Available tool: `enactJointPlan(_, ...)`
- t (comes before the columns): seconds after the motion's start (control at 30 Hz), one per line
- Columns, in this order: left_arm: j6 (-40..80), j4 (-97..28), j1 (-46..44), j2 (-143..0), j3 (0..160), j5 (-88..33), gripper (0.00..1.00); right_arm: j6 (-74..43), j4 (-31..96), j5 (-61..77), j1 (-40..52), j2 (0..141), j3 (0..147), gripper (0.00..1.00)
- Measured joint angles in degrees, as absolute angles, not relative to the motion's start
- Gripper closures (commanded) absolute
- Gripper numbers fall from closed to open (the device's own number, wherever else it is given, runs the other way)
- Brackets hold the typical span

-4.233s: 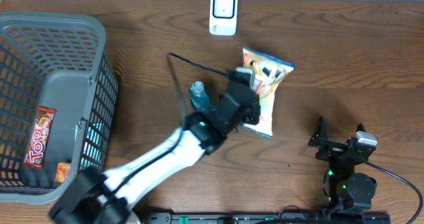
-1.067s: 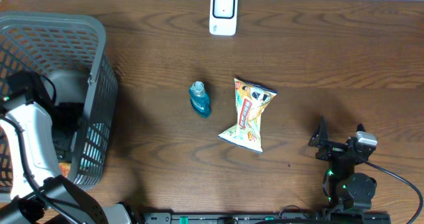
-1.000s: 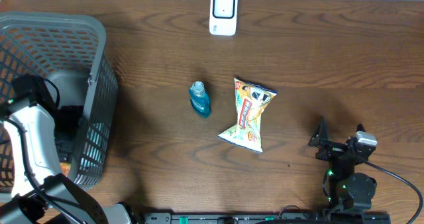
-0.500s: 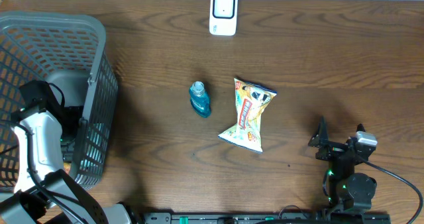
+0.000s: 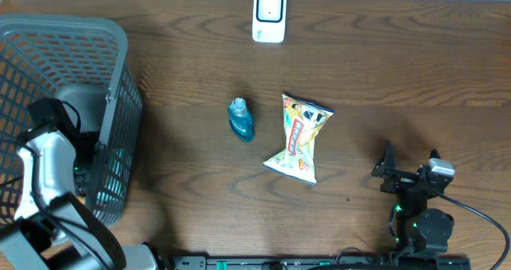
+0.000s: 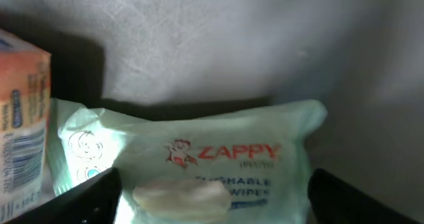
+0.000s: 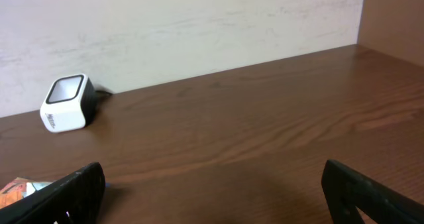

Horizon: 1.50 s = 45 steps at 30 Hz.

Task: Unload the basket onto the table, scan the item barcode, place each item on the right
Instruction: 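Reach into the basket and grasp the green Zappy wipes pack, then carry the wipes pack toward the scanner and hold it there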

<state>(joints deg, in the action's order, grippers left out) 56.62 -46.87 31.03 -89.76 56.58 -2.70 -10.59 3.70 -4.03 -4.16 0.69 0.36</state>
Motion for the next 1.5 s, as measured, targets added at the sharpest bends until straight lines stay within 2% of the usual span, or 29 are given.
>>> enactJointPlan(0.07,56.5,-47.5,31.0,-91.7,56.6,-2.5,0.37,-10.6,3.7,-4.0,-4.2,0.7,0.4,0.01)
enactJointPlan(0.17,56.6,-48.6,31.0,-93.1,57.0,-2.3,0.81,-10.6,3.7,-4.0,-4.2,0.7,0.4,0.01)
enactJointPlan(0.2,56.7,-49.0,31.0,-93.4,57.4,-2.4,0.92,-10.6,3.7,-4.0,-4.2,0.7,0.4,0.01)
enactJointPlan(0.63,56.8,-54.5,31.2,-89.9,60.7,-3.1,0.93,-10.5,3.7,-4.0,-4.2,0.7,0.4,0.01)
enactJointPlan(1.23,57.0,-53.3,31.8,-58.3,65.3,0.2,0.93,-10.4,3.7,-4.0,-4.2,0.7,0.4,0.01)
enactJointPlan(1.5,56.9,-46.5,31.8,-46.4,65.3,0.1,0.93,-10.4,3.7,-4.0,-4.2,0.7,0.4,0.01)
